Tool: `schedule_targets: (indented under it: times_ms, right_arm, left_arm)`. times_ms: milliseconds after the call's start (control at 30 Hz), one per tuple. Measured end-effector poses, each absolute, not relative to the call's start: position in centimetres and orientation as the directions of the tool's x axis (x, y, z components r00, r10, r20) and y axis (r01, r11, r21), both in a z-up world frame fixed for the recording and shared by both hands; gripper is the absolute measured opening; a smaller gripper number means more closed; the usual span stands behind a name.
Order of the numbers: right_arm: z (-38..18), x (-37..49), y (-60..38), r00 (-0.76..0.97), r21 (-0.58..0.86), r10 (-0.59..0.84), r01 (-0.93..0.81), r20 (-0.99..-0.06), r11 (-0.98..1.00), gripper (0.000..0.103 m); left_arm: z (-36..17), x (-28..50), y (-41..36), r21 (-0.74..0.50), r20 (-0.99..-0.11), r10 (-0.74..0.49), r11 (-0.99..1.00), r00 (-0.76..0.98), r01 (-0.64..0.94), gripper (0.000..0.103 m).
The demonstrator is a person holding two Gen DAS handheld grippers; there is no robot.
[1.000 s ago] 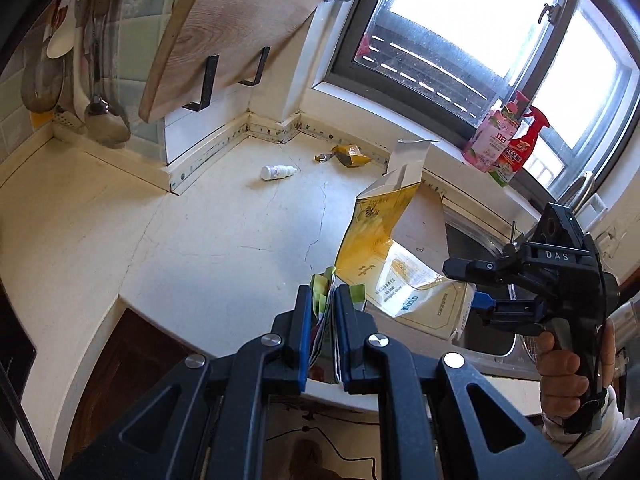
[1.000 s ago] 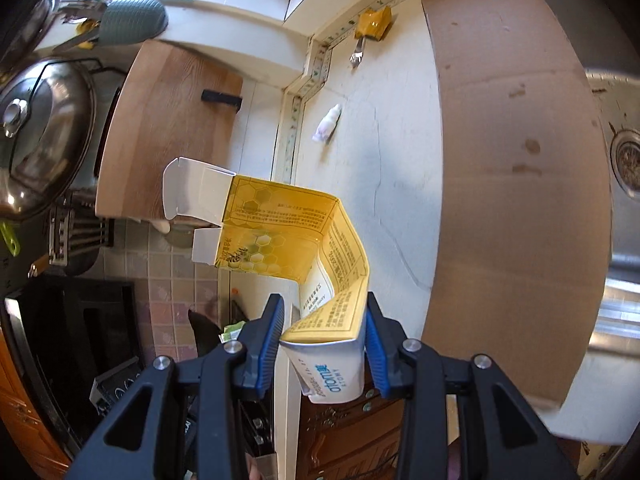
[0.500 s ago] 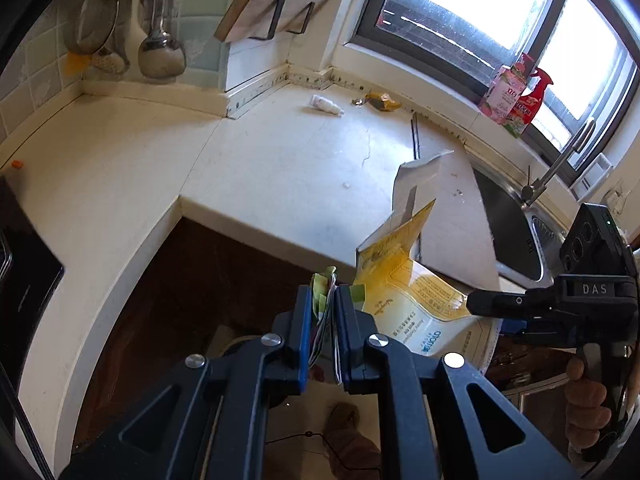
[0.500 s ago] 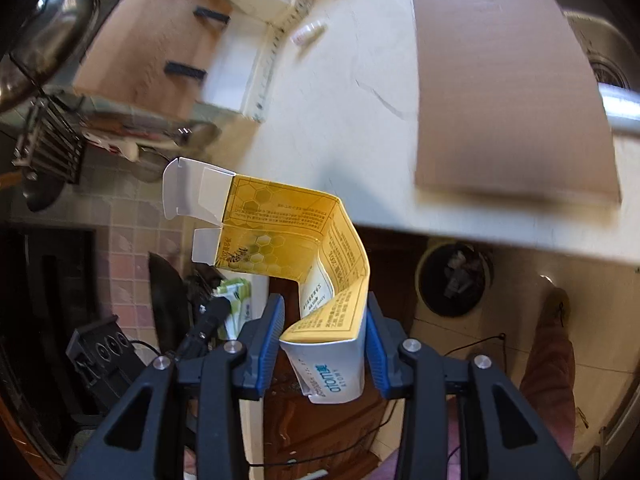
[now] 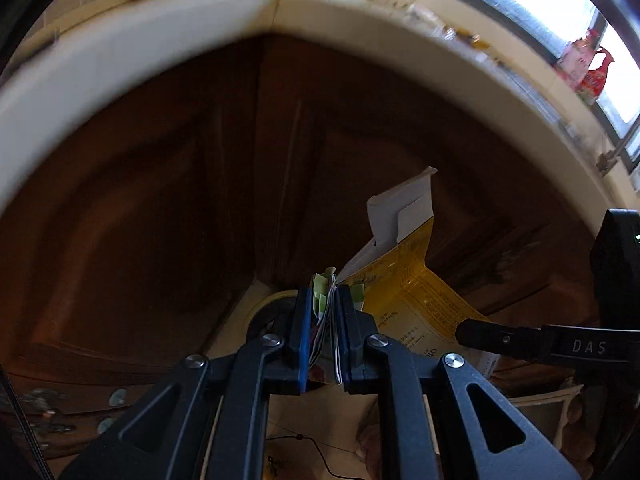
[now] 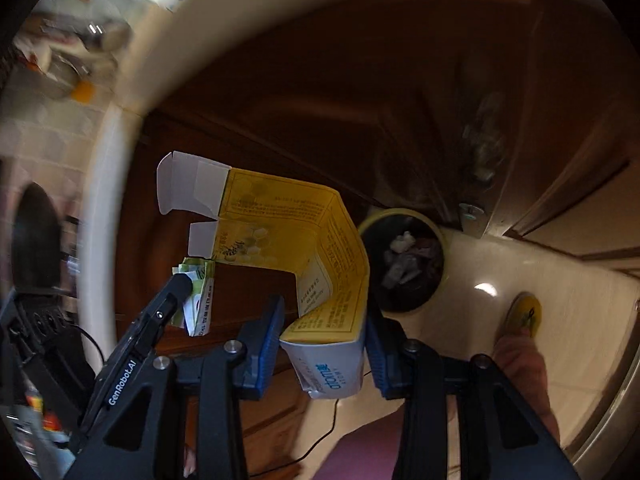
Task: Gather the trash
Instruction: 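Carry the paper box and green wrapper down over the floor trash bin, then open both tools to drop the box and wrapper into the bin, then raise both tools back toward the counter corner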
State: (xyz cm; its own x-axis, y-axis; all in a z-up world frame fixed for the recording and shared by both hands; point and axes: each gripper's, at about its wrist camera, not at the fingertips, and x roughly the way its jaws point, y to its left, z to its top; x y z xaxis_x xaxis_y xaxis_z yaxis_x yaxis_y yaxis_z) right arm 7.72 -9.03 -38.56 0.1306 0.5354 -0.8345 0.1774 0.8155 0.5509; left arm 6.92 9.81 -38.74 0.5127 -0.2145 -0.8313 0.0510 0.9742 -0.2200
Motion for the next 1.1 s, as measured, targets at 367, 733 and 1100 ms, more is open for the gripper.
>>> schedule_targets:
  times_ms: [367, 733, 1100]
  right_arm:
    - [-58.5, 8.9, -5.8, 0.083, 0.422, 0.416, 0.058, -0.905, 0.905, 0.039]
    - [-66.8, 9.8, -2.5, 0.073, 0.349, 0.357, -0.107, -0.931, 0.931, 0.044]
    - [-58.9, 8.0, -3.0, 0.184, 0.28, 0.326, -0.239, -0.927, 0.93, 0.045]
  left_arm:
    - [-59.4, 8.7, 10.1, -0.197, -0.867, -0.155, 0.98, 0.473, -0.04, 0.01]
    - [-67.1, 10.4, 10.5, -0.136, -0.878, -0.102, 0.99, 0.468, -0.04, 0.058]
    - [-61.9, 9.1, 10.8, -0.126, -0.878, -0.069, 0.988, 0.473, -0.09, 0.06]
